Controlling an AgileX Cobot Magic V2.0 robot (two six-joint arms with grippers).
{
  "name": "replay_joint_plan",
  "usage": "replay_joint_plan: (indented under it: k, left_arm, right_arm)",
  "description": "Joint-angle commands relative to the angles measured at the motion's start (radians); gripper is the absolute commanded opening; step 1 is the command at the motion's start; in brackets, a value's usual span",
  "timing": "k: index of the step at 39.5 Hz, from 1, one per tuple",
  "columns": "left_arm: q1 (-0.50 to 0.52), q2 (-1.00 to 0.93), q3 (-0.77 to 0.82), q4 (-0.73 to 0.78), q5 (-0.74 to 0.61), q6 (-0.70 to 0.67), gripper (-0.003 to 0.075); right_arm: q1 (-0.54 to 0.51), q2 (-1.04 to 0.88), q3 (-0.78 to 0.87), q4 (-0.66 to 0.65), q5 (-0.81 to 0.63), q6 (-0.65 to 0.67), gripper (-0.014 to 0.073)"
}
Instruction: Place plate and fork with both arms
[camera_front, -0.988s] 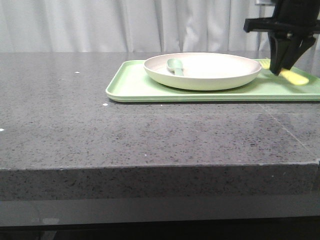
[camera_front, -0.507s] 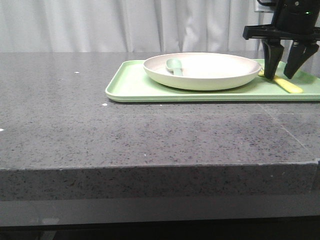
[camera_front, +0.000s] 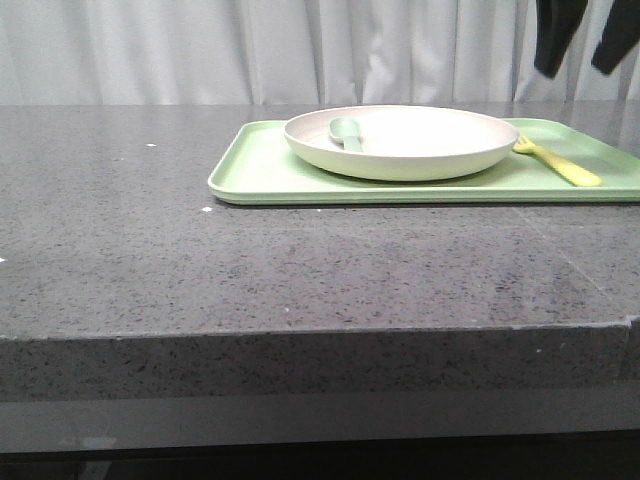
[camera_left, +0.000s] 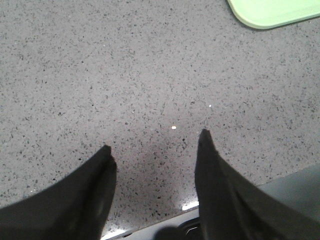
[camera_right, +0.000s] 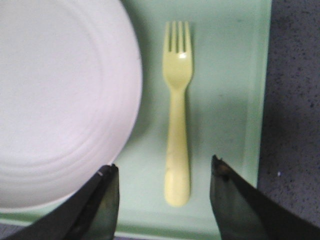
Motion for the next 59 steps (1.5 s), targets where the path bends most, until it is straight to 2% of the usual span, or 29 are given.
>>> replay_joint_plan:
  k: [1,9,27,37,48,52,56,59]
  left_arm:
    - [0.005,-0.004,-0.026,-0.007,-0.035,-0.002,0.0358]
    - [0.005,-0.004,-0.026,-0.007,-0.035,-0.002,0.0358]
    - [0.005,-0.004,-0.026,-0.007,-0.035,-0.002,0.0358]
    - [0.005,-0.004,-0.026,-0.007,-0.035,-0.002,0.0358]
    - [0.005,-0.004,-0.026,-0.007,-0.047,-0.002,0.0358]
    - [0.005,-0.004,-0.026,-0.007,-0.060,-0.002,0.0358]
    - [0.005,-0.004,-0.026,-0.007,-0.069,-0.002,0.0342]
    - [0.005,-0.004,-0.026,-0.007,-0.071,-0.002,0.0292]
  right_arm:
    - [0.040,-0.151,0.045,0.006,-0.045,-0.029,0.0436]
    - [0.103,-0.381,0.235,0.006,-0.134,-0.032,0.0436]
    - [0.103,-0.911,0.672,0.006,-0.338,-0.052,0.0436]
    - [0.103,-1.145,0.860,-0.003,-0.350,-0.066,0.0436]
    - [0.103,-1.252,0.960,-0.004,-0.353,-0.066,0.0430]
    - [0.103,-1.252,0.960,-0.004,-0.356,-0.066,0.0352]
    - [0.103,-1.252,0.960,-0.004,-0.363,-0.066,0.0208]
    - [0.103,-1.252,0.961,-0.004,-0.365,-0.066,0.0075]
